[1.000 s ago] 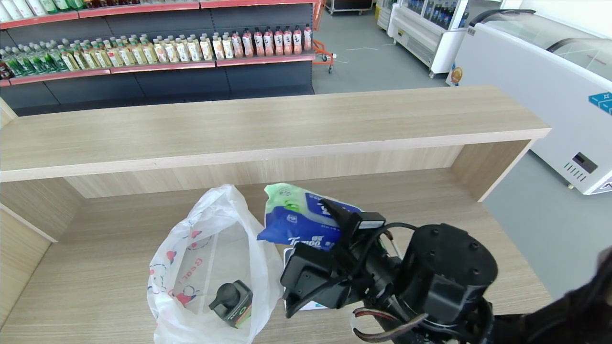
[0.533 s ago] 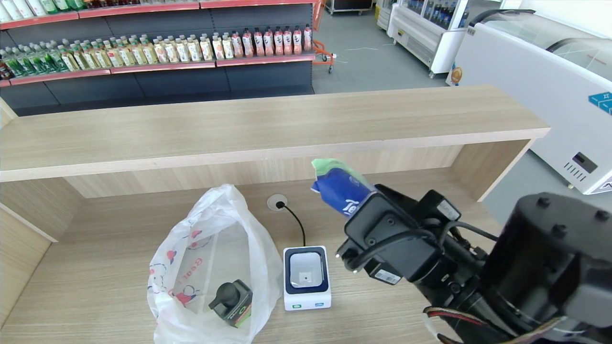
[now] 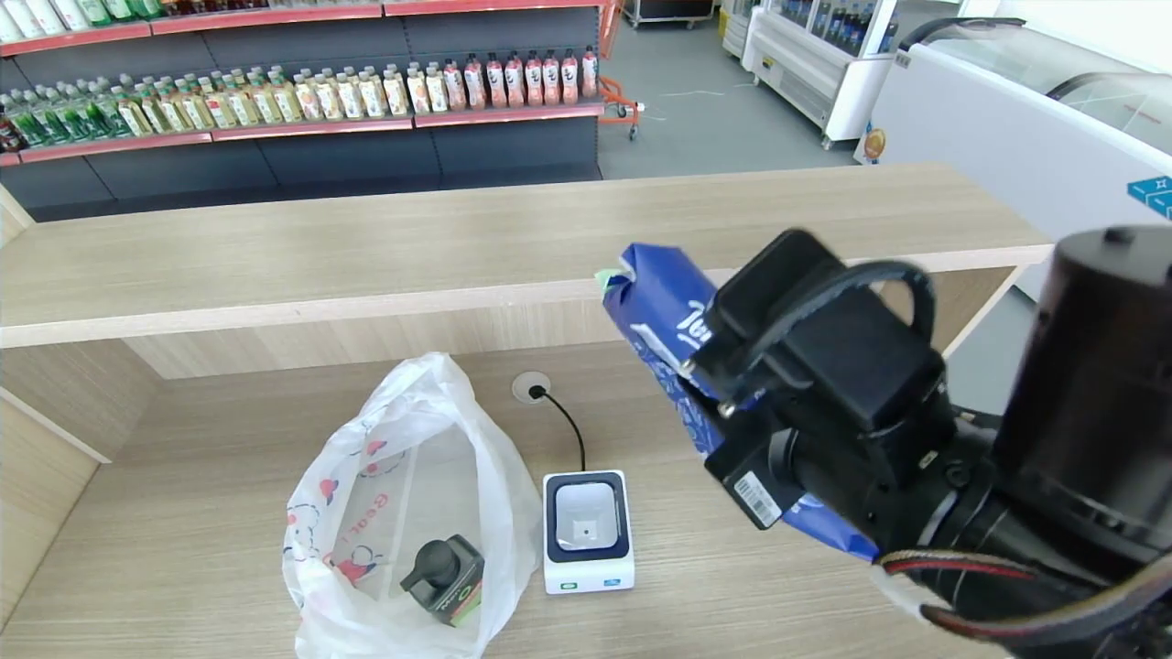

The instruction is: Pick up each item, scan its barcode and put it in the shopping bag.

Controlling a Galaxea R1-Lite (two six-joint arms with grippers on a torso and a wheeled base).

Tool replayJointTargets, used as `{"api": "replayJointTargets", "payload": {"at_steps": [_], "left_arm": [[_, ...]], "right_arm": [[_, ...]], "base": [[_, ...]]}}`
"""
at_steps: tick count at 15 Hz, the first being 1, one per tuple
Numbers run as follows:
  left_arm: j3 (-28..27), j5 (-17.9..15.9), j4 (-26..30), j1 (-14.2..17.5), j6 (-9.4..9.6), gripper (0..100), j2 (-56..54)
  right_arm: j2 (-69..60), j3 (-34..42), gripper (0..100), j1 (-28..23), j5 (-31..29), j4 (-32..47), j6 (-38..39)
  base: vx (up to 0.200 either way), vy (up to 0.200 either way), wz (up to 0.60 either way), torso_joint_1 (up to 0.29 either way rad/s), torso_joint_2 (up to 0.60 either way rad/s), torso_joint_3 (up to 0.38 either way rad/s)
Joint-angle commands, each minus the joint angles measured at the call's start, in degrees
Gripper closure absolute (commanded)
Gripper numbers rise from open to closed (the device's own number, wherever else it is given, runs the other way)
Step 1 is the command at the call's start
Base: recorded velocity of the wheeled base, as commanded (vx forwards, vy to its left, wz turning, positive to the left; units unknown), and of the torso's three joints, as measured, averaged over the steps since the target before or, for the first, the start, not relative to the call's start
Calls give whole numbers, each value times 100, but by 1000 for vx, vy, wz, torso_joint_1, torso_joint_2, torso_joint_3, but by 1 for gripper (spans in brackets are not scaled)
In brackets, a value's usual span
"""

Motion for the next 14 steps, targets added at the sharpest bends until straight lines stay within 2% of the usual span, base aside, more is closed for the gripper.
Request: {"api": "replayJointTargets", "payload": {"at_steps": [1,5,8,12,14], "left_arm": [[1,0,0,0,-2,0,-2],[1,0,0,0,-2,0,-2],[1,0,0,-8,-2,0,-2],[1,0,0,0,-2,0,-2],[1,0,0,-8,-2,0,-2]], "right_arm": [[-253,-484,100,258,-8,1388,1185],[-613,-774,100,363,-8,3190,2064],[-587,-1152,100,363,221,3893,2389],[-561,-1547,100,214,1434,3928,2425],[-710,-1451,100,20,2532,3928,2398]], "base": [[0,0,0,0,0,0],[0,0,0,0,0,0],[0,0,0,0,0,0],[0,0,0,0,0,0],[0,0,0,0,0,0]]}}
